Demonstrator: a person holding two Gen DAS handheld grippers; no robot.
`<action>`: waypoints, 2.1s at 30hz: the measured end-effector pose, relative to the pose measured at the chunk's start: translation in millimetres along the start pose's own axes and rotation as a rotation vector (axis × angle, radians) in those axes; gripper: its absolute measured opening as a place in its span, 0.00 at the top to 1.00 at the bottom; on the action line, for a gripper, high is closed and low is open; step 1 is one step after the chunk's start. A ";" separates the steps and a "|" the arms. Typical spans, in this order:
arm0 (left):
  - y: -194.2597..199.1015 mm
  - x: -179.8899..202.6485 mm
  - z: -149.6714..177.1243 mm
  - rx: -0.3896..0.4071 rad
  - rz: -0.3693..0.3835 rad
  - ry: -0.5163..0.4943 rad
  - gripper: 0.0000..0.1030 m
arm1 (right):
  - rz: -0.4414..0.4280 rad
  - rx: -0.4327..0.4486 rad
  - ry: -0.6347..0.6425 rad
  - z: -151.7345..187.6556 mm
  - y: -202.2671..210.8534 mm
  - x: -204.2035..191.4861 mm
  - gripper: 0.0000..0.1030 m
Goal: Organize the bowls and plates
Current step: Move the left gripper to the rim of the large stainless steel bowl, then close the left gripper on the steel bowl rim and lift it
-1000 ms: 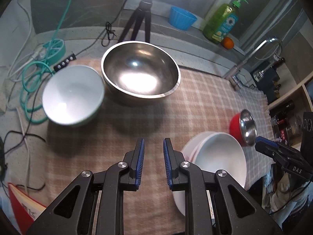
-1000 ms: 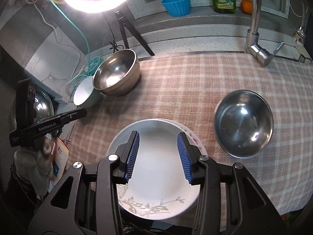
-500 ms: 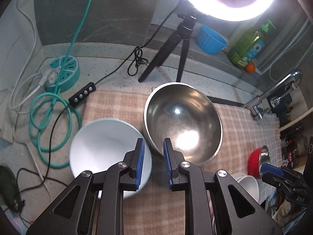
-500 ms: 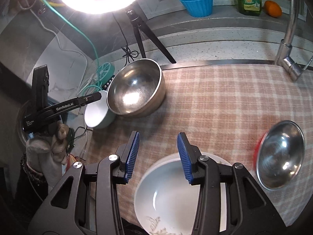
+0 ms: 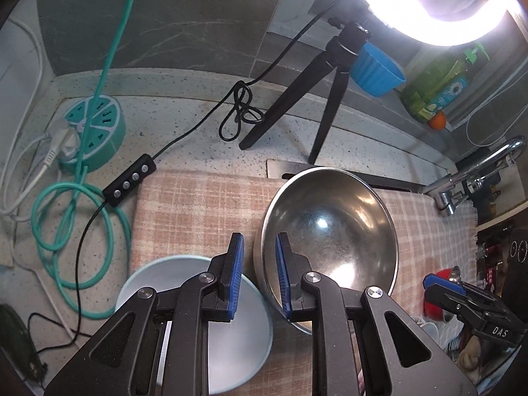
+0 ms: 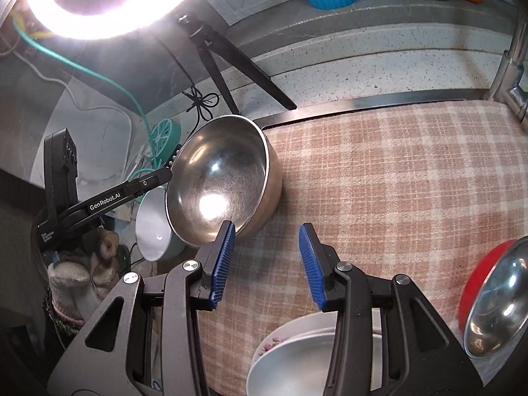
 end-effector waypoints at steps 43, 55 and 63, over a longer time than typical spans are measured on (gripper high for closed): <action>-20.2 10.9 -4.2 -0.048 -0.027 -0.064 0.88 | 0.055 -0.071 0.017 -9.1 -44.7 -10.8 0.83; 1.1 22.0 7.3 -0.011 -0.004 -0.070 0.88 | 0.034 -0.063 0.026 5.1 -18.7 -13.7 0.83; 26.2 28.7 25.9 0.024 0.008 -0.078 0.88 | 0.004 -0.064 0.027 25.9 -4.3 -17.8 0.83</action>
Point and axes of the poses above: each gripper's, at about its wrist camera, not at the fingertips, and y roughly against the way its jaws point, x to its right, z to its underside, the point moved 6 cm from there along -y, roughly the way its jaws point, and after that the axes turned 1 degree about -y, right-handed, at the moved point
